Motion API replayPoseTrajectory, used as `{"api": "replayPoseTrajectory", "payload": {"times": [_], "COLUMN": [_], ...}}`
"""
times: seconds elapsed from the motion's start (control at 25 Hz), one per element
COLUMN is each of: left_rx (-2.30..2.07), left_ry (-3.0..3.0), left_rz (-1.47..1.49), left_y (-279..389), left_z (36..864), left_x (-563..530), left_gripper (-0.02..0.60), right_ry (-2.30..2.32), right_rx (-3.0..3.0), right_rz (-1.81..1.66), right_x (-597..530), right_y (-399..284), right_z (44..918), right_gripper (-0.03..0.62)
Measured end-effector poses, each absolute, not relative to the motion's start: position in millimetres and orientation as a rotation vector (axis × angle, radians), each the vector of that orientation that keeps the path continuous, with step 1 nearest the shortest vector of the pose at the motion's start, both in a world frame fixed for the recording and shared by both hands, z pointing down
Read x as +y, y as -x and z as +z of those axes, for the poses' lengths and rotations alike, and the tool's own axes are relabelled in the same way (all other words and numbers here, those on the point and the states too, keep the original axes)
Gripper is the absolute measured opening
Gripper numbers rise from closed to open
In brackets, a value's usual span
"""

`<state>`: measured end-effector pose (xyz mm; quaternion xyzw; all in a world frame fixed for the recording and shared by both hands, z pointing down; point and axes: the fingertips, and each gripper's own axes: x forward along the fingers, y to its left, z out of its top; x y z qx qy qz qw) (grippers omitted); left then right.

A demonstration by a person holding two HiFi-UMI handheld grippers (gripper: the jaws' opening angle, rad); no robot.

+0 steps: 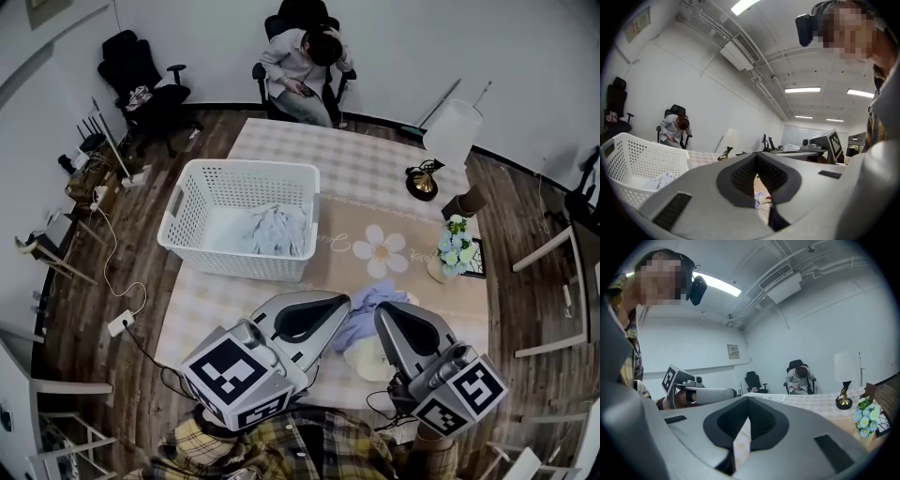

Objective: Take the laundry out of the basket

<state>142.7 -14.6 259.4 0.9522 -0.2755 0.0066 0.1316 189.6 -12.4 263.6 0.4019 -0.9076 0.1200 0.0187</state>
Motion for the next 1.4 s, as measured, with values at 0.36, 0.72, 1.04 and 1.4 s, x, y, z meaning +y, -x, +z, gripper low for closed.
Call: {"api": "replayPoseTrajectory", "payload": {"times": [0.36,0.72,1.04,1.4], "left_rx": [-1.0,-1.138,-1.172,-1.156], "left_ry": [-2.705,-2.65,-2.634,-2.662], "left_rz": [0.04,0.048,0.109,0.266], "left_y": [-114,-46,25,71], "left_z": [266,273,279,294], "left_x": [-14,-39,-93,-169], "left_gripper": [0.012,0.012,0.012,0.012], "right_ry": [-1.083,-1.011,-1.079,-1.122], "right_rx": [-2.859,-2.859,-2.819,-2.725], "right_rz": [0.378,0.363,0.356,0.274], "right_x": [-11,-37,-85,-150], "right_y": [-177,-126,-70,-19], "right_z": [274,279,279,274], "right_gripper": [0.017,0.017,0.017,0.017]}}
